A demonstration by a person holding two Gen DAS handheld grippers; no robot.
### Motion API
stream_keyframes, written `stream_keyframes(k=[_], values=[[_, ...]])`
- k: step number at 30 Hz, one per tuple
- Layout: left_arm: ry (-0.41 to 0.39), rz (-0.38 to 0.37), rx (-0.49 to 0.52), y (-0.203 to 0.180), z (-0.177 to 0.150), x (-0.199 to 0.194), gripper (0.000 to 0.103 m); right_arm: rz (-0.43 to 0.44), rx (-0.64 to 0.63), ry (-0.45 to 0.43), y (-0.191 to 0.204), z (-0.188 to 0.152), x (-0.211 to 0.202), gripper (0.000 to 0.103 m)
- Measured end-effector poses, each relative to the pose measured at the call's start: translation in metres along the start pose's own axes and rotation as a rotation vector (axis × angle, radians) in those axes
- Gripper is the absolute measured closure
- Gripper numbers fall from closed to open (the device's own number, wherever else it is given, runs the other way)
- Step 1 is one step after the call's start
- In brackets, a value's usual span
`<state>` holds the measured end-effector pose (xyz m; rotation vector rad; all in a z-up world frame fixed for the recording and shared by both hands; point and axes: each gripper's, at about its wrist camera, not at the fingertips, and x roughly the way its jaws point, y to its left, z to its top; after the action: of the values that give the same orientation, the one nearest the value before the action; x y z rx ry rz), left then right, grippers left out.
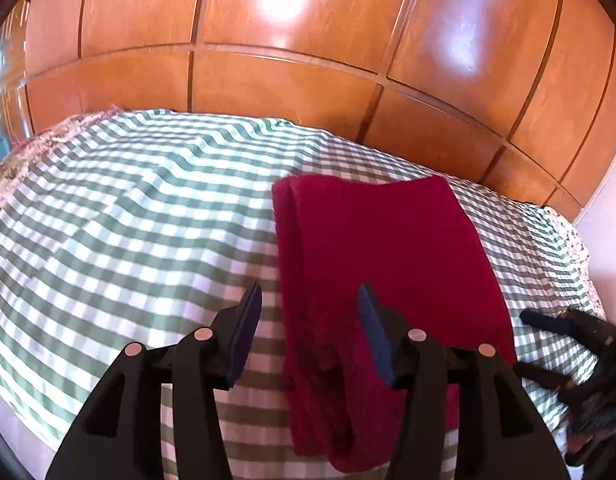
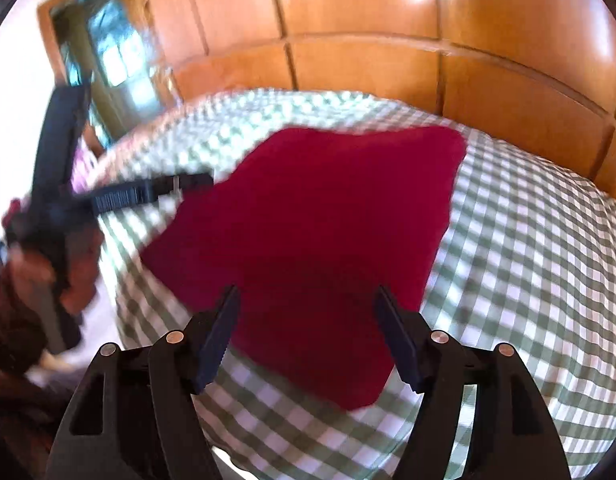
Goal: Fold small clothes
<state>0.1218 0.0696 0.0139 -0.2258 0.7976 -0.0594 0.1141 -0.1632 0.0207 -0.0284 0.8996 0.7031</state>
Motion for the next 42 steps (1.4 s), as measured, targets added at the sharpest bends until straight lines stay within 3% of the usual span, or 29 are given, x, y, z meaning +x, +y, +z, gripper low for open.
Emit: stream_keyframes(k=[4, 10, 12, 13, 17, 23, 25, 28, 35, 39, 42], values=[[-0.008, 0.010, 0.006, 0.003, 0.006, 0.002, 0.047, -0.051, 0.126, -0.029, -0.027, 0.025, 0.010, 0.035], [-0.002, 0.012, 0.022, 0.006, 0.015, 0.013, 0.045, -0.083, 0.334, 0.020, -0.081, 0.046, 0.053, 0.035], [0.006, 0.015, 0.028, 0.008, 0.017, 0.019, 0.045, -0.065, 0.381, 0.034, -0.090, 0.048, 0.064, 0.032], [0.012, 0.014, 0.031, 0.008, 0.018, 0.022, 0.045, -0.056, 0.411, 0.040, -0.095, 0.049, 0.068, 0.024], [0.035, 0.013, 0.038, 0.009, 0.020, 0.034, 0.045, -0.002, 0.474, 0.051, -0.105, 0.052, 0.081, 0.021], [0.052, 0.012, 0.035, 0.010, 0.024, 0.050, 0.045, 0.016, 0.463, 0.066, -0.103, 0.057, 0.100, 0.019], [0.053, 0.009, 0.036, 0.010, 0.025, 0.054, 0.047, -0.003, 0.430, 0.065, -0.097, 0.058, 0.106, 0.037], [0.072, 0.025, 0.030, 0.009, 0.018, 0.065, 0.047, -0.078, 0.384, 0.037, -0.089, 0.051, 0.110, 0.045], [0.073, 0.034, -0.029, 0.009, 0.004, 0.068, 0.046, -0.057, 0.431, 0.014, -0.101, 0.036, 0.114, 0.043], [0.059, 0.045, -0.007, 0.007, 0.004, 0.062, 0.045, -0.029, 0.451, 0.027, -0.106, 0.035, 0.115, 0.033], [0.053, 0.053, -0.010, 0.011, 0.004, 0.059, 0.037, -0.021, 0.439, 0.025, -0.107, 0.032, 0.109, 0.024]])
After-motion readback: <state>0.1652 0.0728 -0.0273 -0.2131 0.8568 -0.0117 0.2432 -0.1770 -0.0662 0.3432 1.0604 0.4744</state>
